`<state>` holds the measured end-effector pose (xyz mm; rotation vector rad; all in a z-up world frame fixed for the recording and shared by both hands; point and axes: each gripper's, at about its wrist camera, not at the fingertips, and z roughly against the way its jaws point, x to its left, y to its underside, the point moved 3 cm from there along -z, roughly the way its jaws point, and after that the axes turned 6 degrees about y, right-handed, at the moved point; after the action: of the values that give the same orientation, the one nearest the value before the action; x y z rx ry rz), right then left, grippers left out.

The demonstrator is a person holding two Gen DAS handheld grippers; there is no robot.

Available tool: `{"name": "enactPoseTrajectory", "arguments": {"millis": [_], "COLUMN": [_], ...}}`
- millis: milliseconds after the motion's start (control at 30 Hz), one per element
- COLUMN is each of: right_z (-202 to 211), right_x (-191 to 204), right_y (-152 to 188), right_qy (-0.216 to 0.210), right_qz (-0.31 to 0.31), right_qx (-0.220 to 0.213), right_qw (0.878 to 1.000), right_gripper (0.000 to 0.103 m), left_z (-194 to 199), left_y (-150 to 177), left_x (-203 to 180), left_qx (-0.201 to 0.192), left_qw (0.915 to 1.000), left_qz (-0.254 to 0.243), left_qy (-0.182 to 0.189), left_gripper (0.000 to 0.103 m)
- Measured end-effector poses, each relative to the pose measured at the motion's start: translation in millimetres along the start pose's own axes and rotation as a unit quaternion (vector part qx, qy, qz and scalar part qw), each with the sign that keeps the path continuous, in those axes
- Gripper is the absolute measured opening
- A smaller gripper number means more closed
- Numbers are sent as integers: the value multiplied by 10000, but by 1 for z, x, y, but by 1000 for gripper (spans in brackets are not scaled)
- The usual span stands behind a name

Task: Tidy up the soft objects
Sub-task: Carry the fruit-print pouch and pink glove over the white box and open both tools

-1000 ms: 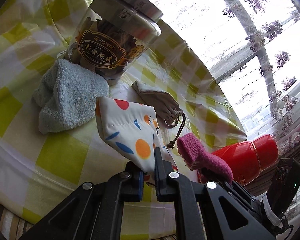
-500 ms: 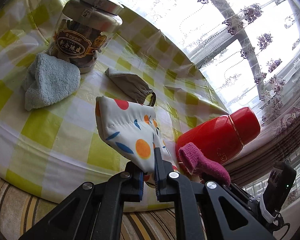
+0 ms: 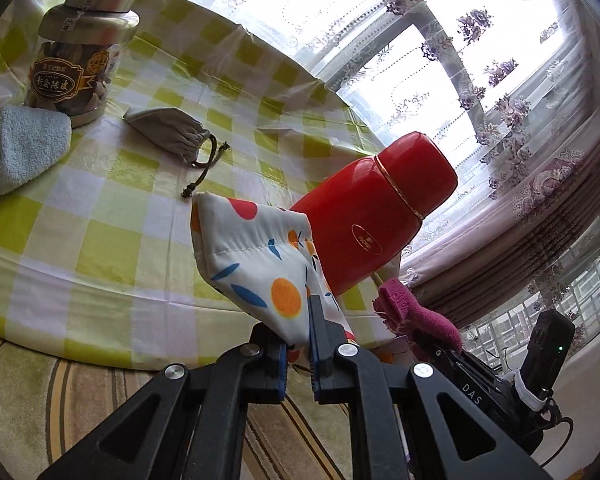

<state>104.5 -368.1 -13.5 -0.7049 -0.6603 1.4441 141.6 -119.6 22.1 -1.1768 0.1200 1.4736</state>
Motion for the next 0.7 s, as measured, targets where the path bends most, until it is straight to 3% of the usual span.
{"name": "enactPoseTrajectory", "arguments": {"millis": [333,700], "right_z": [16,32], "right_x": [-87,-156], "right_y": [28,47], "right_qy": [623,1231], "right_qz": [-578,-1004], "right_qx": [134,206], "right_qw": [9963,9871], "right_gripper": [13,13], "left_z": [-28,-56], "left_y": [33,76], "left_x": [-55,-109], "left_qx": [628,1339], "left_qw": [9963,9839], "left_qz": [-375,-864], "left_qy": [451,808], "left_gripper": [9,9]}}
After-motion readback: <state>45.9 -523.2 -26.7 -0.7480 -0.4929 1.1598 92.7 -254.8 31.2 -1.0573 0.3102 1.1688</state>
